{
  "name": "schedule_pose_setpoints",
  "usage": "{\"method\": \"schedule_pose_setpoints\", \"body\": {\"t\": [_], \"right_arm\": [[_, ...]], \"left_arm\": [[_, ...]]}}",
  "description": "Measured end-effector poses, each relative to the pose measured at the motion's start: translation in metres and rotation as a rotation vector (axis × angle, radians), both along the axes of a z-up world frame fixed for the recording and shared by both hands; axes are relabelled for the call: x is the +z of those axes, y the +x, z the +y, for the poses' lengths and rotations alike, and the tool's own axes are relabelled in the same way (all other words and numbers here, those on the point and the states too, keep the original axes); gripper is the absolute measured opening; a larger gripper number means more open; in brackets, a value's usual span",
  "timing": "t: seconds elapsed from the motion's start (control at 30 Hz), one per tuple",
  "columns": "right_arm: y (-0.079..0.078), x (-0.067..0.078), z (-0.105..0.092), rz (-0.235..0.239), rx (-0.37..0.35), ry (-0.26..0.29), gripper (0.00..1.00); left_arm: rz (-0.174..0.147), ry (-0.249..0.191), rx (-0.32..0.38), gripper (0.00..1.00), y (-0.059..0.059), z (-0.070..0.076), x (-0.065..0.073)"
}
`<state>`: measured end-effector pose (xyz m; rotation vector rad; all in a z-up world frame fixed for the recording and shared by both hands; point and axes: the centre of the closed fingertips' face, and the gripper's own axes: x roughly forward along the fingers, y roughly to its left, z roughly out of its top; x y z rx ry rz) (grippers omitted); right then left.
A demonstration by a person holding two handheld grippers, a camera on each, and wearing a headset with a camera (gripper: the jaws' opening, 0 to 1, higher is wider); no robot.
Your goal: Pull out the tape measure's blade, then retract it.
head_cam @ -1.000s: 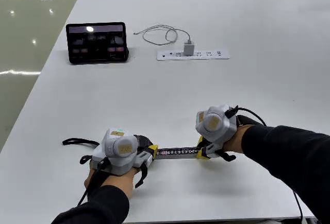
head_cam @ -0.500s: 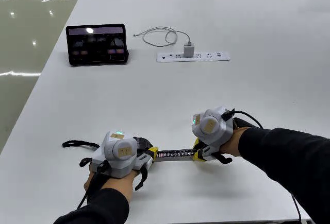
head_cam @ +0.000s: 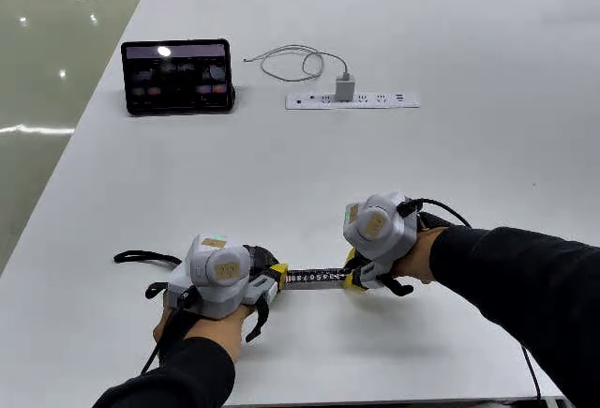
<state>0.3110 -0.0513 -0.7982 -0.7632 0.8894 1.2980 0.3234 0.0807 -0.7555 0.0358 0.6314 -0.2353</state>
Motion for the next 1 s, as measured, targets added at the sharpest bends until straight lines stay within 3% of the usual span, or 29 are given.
{"method": "schedule_pose_setpoints", "body": {"t": [1.0], "right_arm": [[0.000,0.001,0.017,-0.022,-0.014,0.042,0.11]], "left_arm": [[0.008,-0.028,-0.002,0.59,0.001,0.001,0.000]]}}
